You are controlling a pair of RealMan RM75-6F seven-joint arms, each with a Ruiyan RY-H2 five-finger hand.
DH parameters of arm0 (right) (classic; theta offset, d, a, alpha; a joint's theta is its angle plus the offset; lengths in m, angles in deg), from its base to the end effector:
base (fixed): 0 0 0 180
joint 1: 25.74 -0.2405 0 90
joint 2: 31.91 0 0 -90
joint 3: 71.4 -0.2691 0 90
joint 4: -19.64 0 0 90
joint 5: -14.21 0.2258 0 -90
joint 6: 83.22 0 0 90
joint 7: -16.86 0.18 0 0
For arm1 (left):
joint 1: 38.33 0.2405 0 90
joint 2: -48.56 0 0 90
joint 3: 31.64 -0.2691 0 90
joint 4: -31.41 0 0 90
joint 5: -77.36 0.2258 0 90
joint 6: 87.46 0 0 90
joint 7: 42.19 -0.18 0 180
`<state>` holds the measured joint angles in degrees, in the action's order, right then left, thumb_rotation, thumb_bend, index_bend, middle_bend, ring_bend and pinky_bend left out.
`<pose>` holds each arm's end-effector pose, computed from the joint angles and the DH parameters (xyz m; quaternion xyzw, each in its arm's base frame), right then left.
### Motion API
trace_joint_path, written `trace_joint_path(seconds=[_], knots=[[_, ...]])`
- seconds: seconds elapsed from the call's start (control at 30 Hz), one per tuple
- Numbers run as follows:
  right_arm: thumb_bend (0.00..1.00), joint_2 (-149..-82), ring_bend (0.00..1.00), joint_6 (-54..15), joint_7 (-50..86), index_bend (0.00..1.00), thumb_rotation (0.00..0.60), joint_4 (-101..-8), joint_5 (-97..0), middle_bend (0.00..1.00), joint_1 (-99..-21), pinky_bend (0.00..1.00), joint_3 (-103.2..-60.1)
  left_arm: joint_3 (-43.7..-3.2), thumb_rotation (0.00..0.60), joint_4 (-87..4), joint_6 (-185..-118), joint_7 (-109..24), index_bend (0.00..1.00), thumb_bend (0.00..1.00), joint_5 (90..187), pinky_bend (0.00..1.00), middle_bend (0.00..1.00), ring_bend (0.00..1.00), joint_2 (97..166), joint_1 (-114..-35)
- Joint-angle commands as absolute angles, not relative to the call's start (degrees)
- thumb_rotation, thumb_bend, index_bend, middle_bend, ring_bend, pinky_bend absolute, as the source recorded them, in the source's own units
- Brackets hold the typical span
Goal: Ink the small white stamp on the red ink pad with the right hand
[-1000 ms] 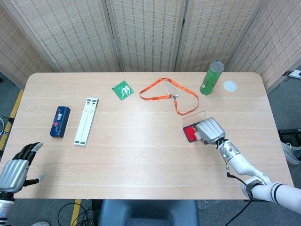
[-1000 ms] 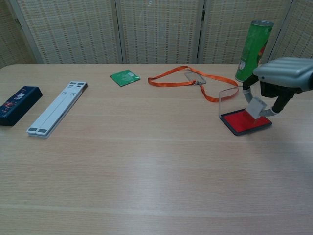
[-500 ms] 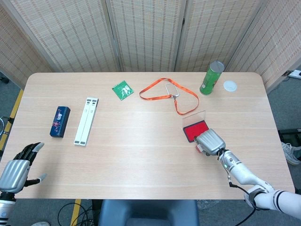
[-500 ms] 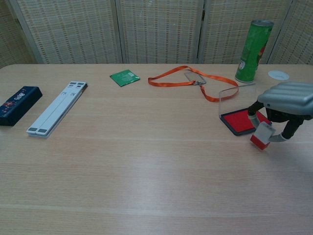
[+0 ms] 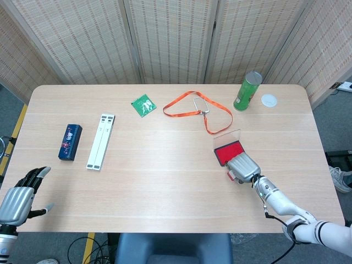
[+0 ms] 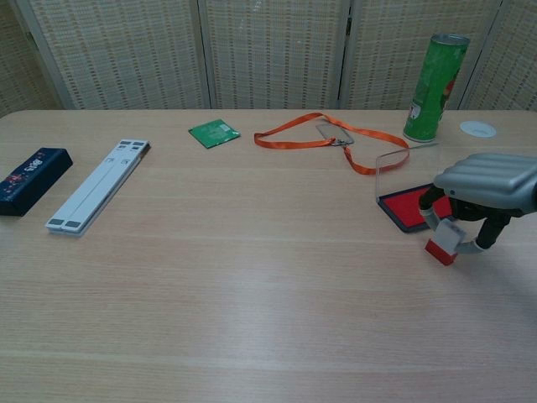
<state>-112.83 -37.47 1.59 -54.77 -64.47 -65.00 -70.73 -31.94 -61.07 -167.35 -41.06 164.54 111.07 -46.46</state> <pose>-0.2598 -0.3706 -0.0272 0.8458 -0.2764 0.2014 0.4095 -0.3274 0.2242 0.1343 -0.6386 -0.4047 -0.3612 0.5458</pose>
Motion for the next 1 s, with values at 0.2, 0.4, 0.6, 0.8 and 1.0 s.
trace_joint_path(seconds=[0.2, 0.4, 0.6, 0.8, 1.0], knots=[[0.31, -112.52, 0.86, -38.13, 1.5, 0.87, 0.6, -55.11, -64.12, 1.0, -65.16, 0.81, -70.86, -31.89, 0.6, -61.08, -167.14, -41.21, 0.0, 0.23, 164.3, 0.28, 0.14, 0.12, 111.09, -46.5], [0.28, -110.79, 0.83, -40.36, 0.78, 0.66, 0.6, -56.85, -62.35, 1.0, -65.59, 0.8, -70.82, -31.91, 0.6, -61.15, -166.7, -40.74, 0.0, 0.23, 164.21, 0.28, 0.14, 0.12, 110.94, -46.67], [0.24, -109.68, 0.78, -42.6, -2.32, 0.33, 0.6, -58.59, -58.79, 0.98, -66.06, 0.74, -70.75, -31.81, 0.6, -61.03, -166.76, -40.52, 0.0, 0.23, 164.12, 0.28, 0.14, 0.12, 110.9, -46.66], [0.19, -108.82, 0.74, -43.32, -6.13, 0.05, 0.6, -60.37, -55.03, 0.94, -66.37, 0.67, -70.57, -31.82, 0.6, -60.91, -166.74, -40.75, 0.0, 0.23, 164.2, 0.28, 0.14, 0.12, 111.03, -46.71], [0.17, -107.09, 0.72, -41.48, -9.2, 0.0, 0.6, -63.17, -52.73, 0.92, -66.01, 0.65, -70.4, -31.81, 0.6, -60.87, -166.78, -40.93, 0.0, 0.23, 164.18, 0.28, 0.14, 0.12, 111.1, -46.69]])
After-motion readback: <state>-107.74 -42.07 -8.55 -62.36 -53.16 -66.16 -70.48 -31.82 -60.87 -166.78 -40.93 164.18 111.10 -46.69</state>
